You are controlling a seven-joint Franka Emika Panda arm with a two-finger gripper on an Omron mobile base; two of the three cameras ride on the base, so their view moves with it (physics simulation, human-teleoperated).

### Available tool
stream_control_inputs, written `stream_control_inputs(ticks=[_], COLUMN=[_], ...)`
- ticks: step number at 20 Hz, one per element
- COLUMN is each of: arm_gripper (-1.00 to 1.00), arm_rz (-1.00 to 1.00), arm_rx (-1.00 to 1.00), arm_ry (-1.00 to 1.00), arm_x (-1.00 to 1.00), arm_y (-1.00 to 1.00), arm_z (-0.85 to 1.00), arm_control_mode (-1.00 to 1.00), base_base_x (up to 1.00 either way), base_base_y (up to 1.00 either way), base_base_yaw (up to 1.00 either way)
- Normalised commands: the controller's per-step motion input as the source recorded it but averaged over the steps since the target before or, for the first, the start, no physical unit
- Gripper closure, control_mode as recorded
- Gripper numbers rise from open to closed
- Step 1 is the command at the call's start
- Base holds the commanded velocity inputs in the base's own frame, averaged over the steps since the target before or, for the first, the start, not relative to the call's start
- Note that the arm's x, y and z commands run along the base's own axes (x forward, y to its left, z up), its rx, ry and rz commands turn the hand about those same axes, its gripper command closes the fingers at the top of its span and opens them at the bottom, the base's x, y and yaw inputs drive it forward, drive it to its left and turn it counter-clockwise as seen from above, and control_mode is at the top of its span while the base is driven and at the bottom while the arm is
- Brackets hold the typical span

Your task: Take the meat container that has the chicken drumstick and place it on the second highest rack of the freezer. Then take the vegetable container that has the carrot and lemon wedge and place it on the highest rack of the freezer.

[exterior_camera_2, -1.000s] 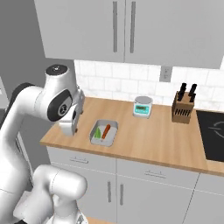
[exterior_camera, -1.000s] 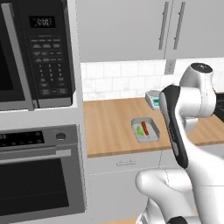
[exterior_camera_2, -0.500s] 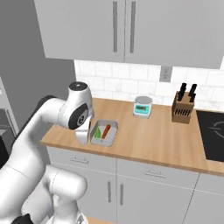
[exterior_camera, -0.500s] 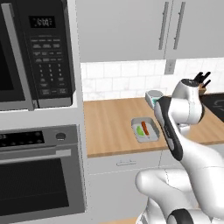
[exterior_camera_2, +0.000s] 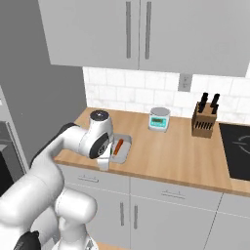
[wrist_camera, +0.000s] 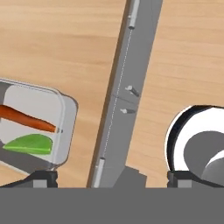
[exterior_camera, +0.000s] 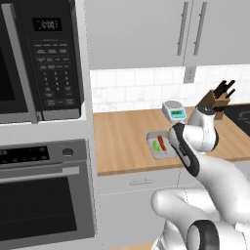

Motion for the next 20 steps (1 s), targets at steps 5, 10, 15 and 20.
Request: stream_control_inputs(ticks=[5,10,15,20], arm_gripper=[-1.0,-1.0,-1.0,-1.0], arm_rz=[0.0,0.0,0.0,0.0], arm_rx=[0.0,0.01,0.0,0.0], arm_ry=[0.17,0.1,0.05,0.08], arm_x=[0.61,0.65,0.48,0.25], arm_y=[-0.03,-0.16,-0.1,-0.01], arm_z=[0.0,0.0,-0.2,-0.34], arm_control_mode=[-1.0,-1.0,-1.0,-1.0], base_base_x=[0.0,0.0,0.0,0.0], base_base_y=[0.0,0.0,0.0,0.0], base_base_yaw=[0.0,0.0,0.0,0.0])
